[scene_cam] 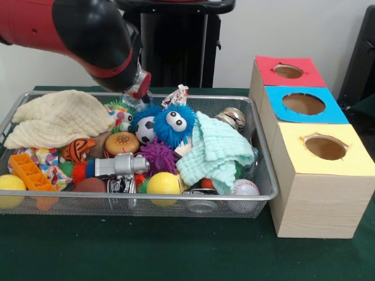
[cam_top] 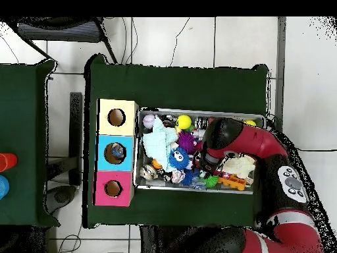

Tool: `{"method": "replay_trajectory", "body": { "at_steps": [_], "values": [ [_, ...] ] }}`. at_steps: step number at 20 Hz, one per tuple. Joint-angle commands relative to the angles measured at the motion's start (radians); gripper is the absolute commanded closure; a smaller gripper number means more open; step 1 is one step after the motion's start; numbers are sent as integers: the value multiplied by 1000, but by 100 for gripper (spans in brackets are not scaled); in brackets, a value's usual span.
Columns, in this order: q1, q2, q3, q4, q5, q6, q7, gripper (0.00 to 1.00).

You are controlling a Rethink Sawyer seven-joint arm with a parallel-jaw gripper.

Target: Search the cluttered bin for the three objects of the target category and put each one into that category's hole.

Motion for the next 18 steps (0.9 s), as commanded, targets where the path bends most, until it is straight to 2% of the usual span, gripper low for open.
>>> {"method": "replay_trajectory", "body": {
  "at_steps": [1,3,6,9,13,14,17,18],
  "values": [
    [51,-156,34,54,-87,71,-136,0],
    [60,-222,27,118,-90,-3,-117,0],
    [71,-267,29,156,-88,-91,-84,0],
    [80,-293,22,191,-89,-132,-56,0],
    [78,-312,-1,308,-73,-316,40,0],
    [74,-320,-3,347,-63,-403,76,0],
    [81,-341,-24,386,-66,-454,104,0],
    [90,-345,-36,393,-68,-438,110,0]
  ]
}}
